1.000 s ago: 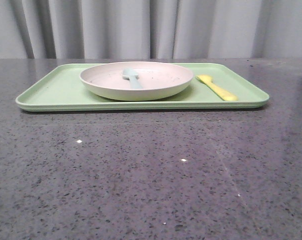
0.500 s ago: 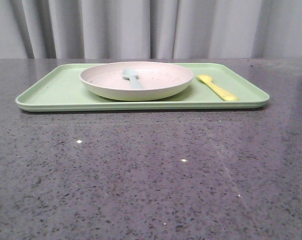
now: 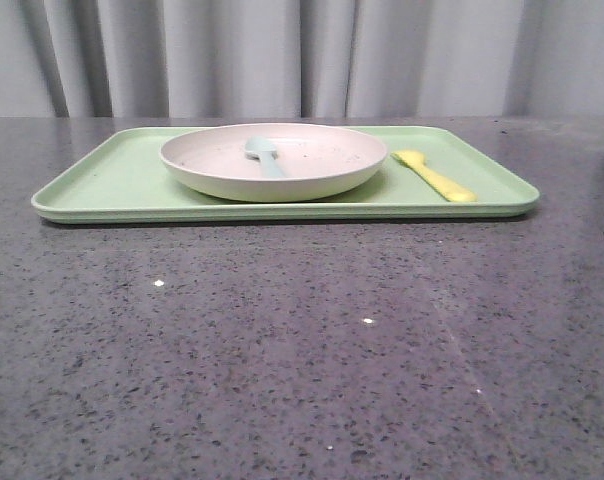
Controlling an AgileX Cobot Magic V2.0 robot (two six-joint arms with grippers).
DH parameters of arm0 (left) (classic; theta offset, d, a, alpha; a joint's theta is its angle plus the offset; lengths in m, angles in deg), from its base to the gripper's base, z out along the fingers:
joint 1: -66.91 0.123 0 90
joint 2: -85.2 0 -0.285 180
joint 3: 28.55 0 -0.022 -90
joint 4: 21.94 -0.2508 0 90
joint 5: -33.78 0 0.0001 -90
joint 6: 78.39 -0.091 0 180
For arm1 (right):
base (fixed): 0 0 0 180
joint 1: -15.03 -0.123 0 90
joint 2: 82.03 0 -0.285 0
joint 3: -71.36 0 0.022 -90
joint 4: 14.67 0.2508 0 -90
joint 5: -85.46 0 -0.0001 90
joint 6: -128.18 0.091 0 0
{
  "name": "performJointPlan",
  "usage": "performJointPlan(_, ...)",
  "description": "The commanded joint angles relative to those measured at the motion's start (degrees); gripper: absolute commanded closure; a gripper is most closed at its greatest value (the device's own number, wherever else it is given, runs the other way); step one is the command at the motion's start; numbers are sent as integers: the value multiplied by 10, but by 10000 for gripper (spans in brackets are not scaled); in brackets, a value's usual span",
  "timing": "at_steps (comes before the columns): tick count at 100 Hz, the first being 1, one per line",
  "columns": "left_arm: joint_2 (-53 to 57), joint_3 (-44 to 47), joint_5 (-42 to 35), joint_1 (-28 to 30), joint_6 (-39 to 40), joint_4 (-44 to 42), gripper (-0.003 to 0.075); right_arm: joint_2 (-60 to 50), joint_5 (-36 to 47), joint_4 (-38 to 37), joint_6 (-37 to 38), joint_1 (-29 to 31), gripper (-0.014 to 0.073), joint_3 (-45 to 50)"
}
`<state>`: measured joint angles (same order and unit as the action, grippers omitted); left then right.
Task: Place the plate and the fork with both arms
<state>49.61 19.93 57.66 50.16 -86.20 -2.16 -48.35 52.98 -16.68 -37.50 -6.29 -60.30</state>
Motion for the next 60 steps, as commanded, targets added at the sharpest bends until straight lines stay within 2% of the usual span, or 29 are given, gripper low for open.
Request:
performJointPlan(1,-2,2,-91,-4,7,6,741,0,43,-10,0,2,661,-14)
performJointPlan(10,7,38,-173,-4,7,6,741,0,43,-10,0,2,661,-14)
performJointPlan(17,31,66,-201,-3,7,6,741,0,43,-10,0,2,661,-14)
performJointPlan(33,93,118,-204,34,7,-24,741,0,43,-10,0,2,661,-14)
performJointPlan(60,183,184,-202,137,7,-89,741,0,43,-10,0,2,661,-14)
